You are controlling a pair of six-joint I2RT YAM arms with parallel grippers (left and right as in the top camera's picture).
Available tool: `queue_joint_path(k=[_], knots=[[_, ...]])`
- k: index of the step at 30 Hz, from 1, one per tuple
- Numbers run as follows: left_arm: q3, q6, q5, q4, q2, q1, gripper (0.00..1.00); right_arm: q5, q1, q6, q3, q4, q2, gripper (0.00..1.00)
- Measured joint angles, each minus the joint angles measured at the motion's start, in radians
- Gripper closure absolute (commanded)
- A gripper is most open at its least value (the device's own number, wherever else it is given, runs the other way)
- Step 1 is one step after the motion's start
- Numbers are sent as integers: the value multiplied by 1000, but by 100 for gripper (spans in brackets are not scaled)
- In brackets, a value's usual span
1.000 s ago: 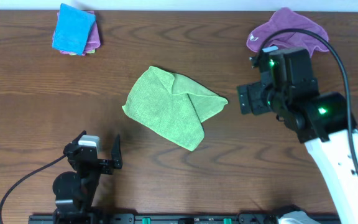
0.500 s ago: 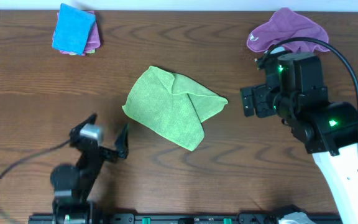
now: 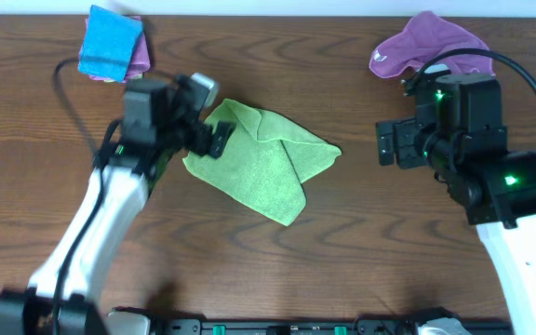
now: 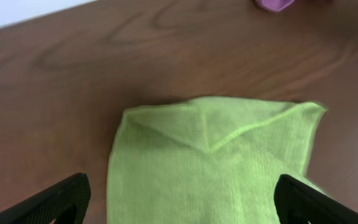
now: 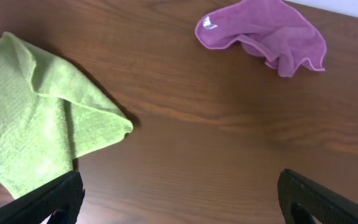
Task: Fold the cloth
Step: 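Reach the left gripper to the green cloth's upper left corner and grasp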
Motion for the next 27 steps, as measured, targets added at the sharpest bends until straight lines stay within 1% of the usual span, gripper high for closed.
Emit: queue_joint_path(k=[1, 4, 8, 11, 14, 21, 27], knots=[[91, 37, -24, -37, 72, -22, 5, 2, -11, 2, 0, 5, 0, 1], [229, 129, -97, -75, 185, -65, 5, 2, -31, 2, 0, 16, 0, 1], [341, 273, -229, -115, 291, -125, 5, 2, -49, 2, 0, 42, 0, 1], [356, 344, -294, -119, 345, -159, 5, 2, -53, 2, 0, 51, 0, 1], [356, 389, -328, -123, 391, -185, 5, 2, -59, 2, 0, 50, 0, 1], [356, 426, -330, -114, 436, -186, 3, 2, -59, 2, 0, 34, 0, 1], [356, 492, -323, -103, 521, -179, 0, 2, -59, 2, 0, -8, 0, 1]])
